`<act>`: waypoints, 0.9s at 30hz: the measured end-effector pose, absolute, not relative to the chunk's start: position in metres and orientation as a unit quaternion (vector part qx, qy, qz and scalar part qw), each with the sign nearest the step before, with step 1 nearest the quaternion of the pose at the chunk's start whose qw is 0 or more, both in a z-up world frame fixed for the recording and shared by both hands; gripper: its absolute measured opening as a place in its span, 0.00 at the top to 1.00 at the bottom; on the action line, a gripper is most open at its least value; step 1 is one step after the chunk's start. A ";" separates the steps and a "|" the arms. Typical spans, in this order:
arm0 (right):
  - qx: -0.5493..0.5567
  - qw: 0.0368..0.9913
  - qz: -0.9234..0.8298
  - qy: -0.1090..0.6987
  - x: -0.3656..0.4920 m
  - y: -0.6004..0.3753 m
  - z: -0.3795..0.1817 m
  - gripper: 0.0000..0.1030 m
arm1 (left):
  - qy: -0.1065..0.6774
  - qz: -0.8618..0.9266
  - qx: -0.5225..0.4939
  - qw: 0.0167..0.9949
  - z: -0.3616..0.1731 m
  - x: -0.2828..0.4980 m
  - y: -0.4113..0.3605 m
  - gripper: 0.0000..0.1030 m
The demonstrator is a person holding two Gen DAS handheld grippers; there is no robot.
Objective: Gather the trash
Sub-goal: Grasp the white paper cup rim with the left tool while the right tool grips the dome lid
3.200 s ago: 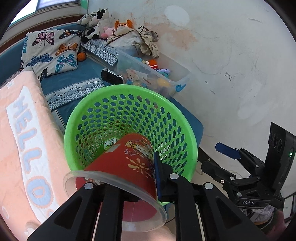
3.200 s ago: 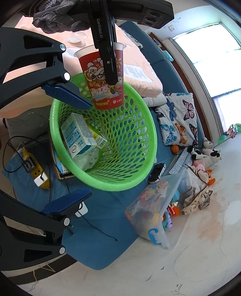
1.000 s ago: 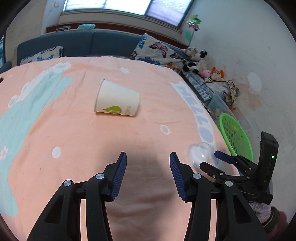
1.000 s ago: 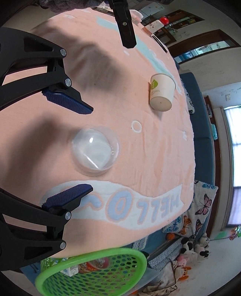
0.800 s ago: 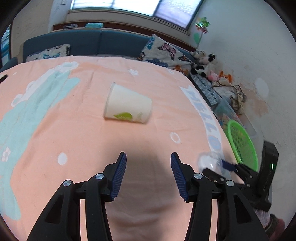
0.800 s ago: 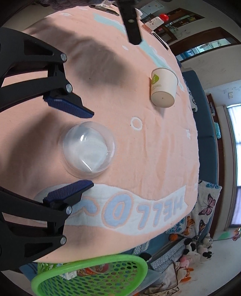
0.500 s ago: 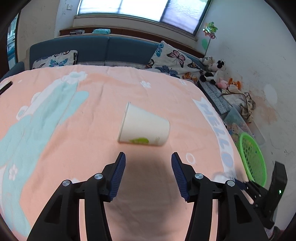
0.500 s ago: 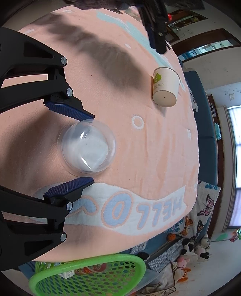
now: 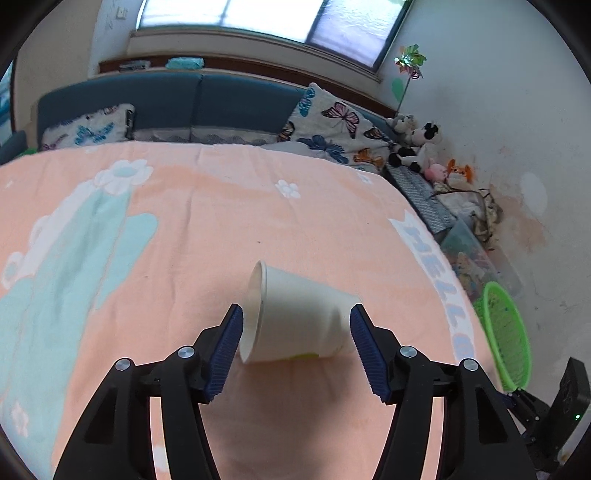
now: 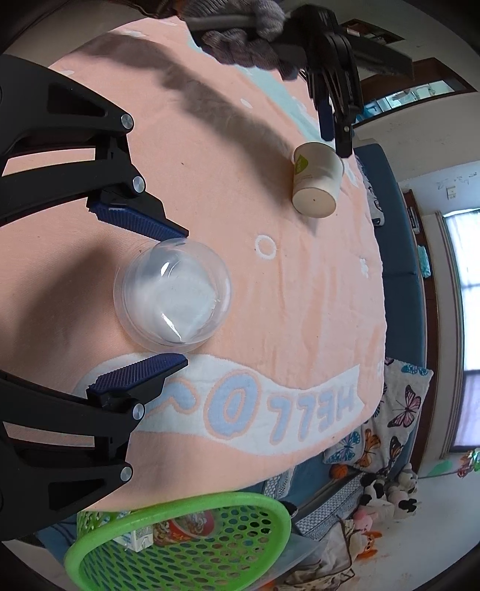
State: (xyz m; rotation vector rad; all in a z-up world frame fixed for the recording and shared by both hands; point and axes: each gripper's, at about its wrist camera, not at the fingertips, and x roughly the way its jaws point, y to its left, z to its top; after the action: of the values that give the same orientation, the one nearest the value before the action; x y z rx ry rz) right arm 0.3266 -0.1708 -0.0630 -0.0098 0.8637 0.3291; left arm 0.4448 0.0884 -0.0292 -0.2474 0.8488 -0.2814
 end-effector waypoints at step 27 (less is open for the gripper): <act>0.007 0.896 0.149 0.418 0.321 -0.175 -0.061 0.39 | 0.410 -0.223 -0.100 0.879 -0.056 0.428 0.054 0.68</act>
State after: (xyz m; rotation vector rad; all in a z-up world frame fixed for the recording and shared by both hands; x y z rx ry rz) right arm 0.3208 -0.1751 -0.0605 0.0152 0.8660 0.3082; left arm 0.4282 0.0537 -0.0561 -0.2083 0.8558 -0.4645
